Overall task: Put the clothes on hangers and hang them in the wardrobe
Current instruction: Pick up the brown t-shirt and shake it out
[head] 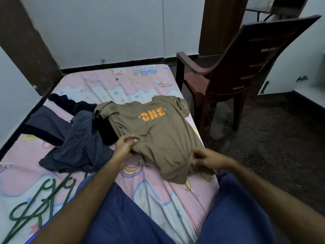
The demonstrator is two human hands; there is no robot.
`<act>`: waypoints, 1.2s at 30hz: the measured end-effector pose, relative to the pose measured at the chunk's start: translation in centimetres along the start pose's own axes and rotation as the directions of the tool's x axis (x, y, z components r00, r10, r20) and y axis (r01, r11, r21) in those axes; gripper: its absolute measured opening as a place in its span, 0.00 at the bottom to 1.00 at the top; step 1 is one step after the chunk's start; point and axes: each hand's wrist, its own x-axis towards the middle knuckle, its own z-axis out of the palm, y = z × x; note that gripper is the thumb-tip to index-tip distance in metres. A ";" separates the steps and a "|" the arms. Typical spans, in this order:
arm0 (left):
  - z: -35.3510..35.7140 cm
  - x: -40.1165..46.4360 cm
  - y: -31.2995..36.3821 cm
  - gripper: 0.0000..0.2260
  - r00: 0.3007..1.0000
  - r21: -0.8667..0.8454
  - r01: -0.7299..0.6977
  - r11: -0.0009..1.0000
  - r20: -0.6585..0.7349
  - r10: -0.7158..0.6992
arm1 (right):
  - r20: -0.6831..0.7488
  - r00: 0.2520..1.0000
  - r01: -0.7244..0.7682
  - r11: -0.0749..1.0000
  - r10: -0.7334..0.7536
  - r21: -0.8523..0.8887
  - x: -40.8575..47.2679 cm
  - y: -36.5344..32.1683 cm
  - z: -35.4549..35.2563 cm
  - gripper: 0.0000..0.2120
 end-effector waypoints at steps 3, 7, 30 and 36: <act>-3.0 0.4 2.5 0.09 0.990 0.091 -0.127 0.988 -0.047 0.131 | -0.342 0.934 -0.041 0.981 0.105 0.189 -0.3 0.6 -3.0 0.05; -7.5 1.3 3.7 0.12 0.952 0.565 -0.141 0.813 -0.149 0.268 | -0.510 0.812 -0.297 0.953 0.284 0.059 -0.2 2.7 -3.8 0.06; 0.2 -0.3 -3.7 0.18 0.834 0.741 -0.514 -0.433 0.550 -0.049 | -0.371 0.928 -0.256 0.674 -0.029 -0.693 1.6 1.9 0.7 0.19; -5.5 1.6 -1.2 0.04 0.929 0.909 -0.365 0.199 0.343 0.139 | -0.260 0.951 -0.037 0.777 -0.166 -0.628 1.2 1.8 1.6 0.13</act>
